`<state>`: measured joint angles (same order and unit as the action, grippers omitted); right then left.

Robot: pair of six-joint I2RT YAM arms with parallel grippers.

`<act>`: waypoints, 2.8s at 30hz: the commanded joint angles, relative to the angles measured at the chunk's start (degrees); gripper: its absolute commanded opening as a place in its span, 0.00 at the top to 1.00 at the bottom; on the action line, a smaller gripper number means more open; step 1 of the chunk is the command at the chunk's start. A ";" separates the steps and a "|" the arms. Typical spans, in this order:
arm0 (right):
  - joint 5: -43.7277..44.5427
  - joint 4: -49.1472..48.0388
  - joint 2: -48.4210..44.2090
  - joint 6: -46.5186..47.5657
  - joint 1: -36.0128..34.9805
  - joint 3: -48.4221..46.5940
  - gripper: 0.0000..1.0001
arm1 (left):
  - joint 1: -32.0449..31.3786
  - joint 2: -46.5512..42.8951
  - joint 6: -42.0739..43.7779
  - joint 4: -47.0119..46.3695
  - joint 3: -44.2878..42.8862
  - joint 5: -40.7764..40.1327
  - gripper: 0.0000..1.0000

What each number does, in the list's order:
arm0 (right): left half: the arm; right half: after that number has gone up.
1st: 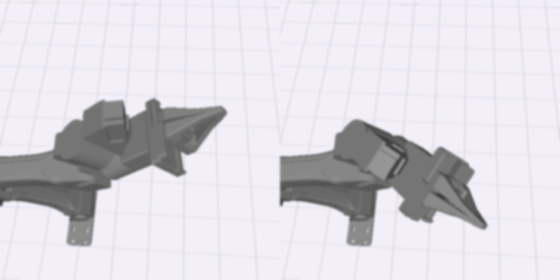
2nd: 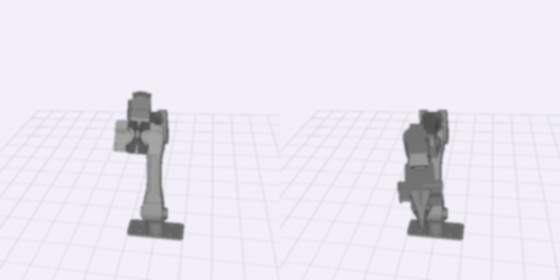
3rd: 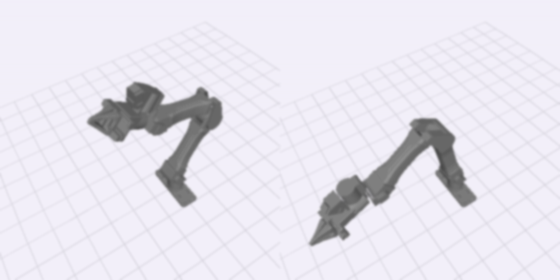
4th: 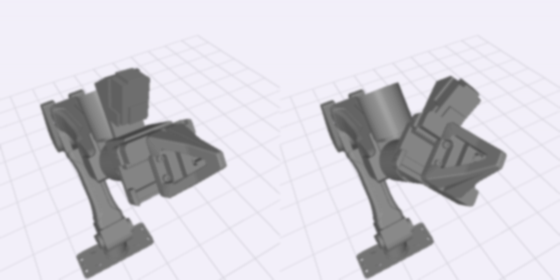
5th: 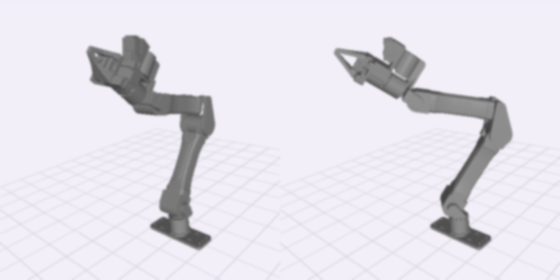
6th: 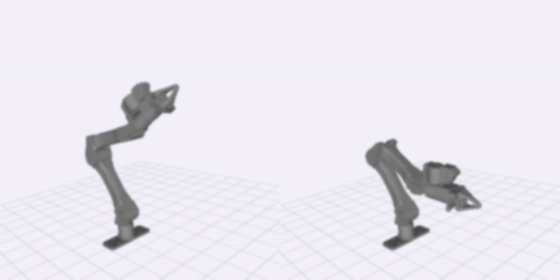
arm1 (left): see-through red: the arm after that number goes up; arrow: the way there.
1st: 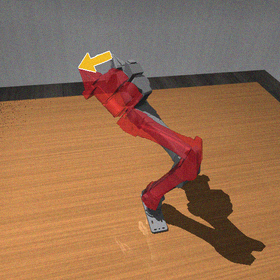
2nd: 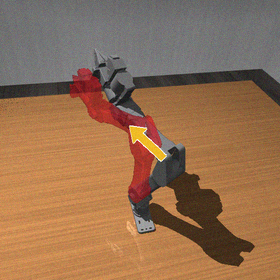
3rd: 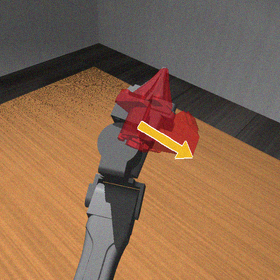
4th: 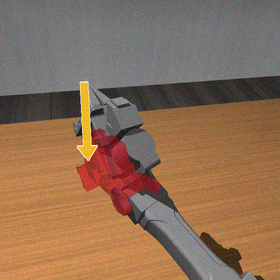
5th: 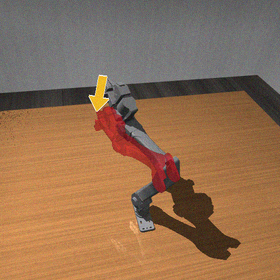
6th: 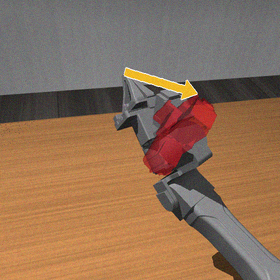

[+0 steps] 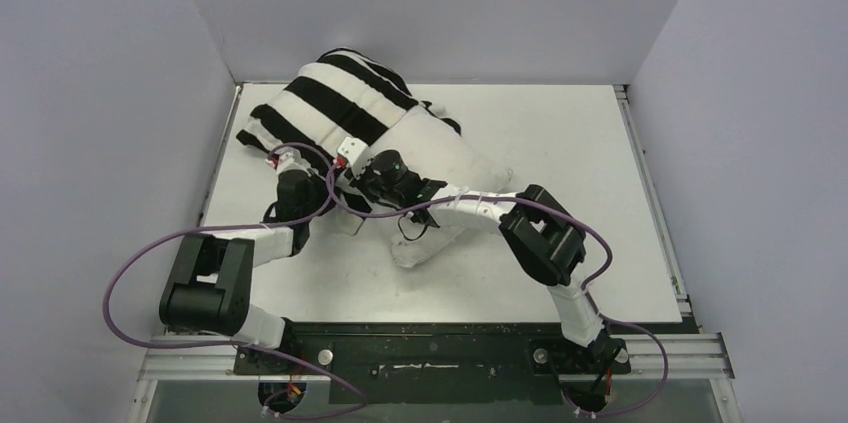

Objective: Put the pillow into the pillowcase
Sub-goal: Stuff the pillow into the pillowcase.

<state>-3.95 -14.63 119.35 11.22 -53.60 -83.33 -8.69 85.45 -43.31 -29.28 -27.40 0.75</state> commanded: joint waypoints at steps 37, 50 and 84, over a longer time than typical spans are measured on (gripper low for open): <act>1.71 -37.48 7.91 -43.75 7.80 -2.24 1.00 | 3.77 -7.28 -2.38 -3.63 -0.23 1.67 0.31; -0.86 -40.61 7.39 -46.03 8.69 -1.42 1.00 | 4.37 12.69 -12.63 -26.00 -1.58 10.29 1.00; -5.70 -39.07 -3.42 -36.73 5.97 14.75 0.48 | -39.75 -40.49 -7.43 38.33 -4.40 -25.47 0.75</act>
<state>-7.53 -58.28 127.00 -24.97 -52.14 -74.96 -46.70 47.88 -54.50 5.54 -21.67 -28.10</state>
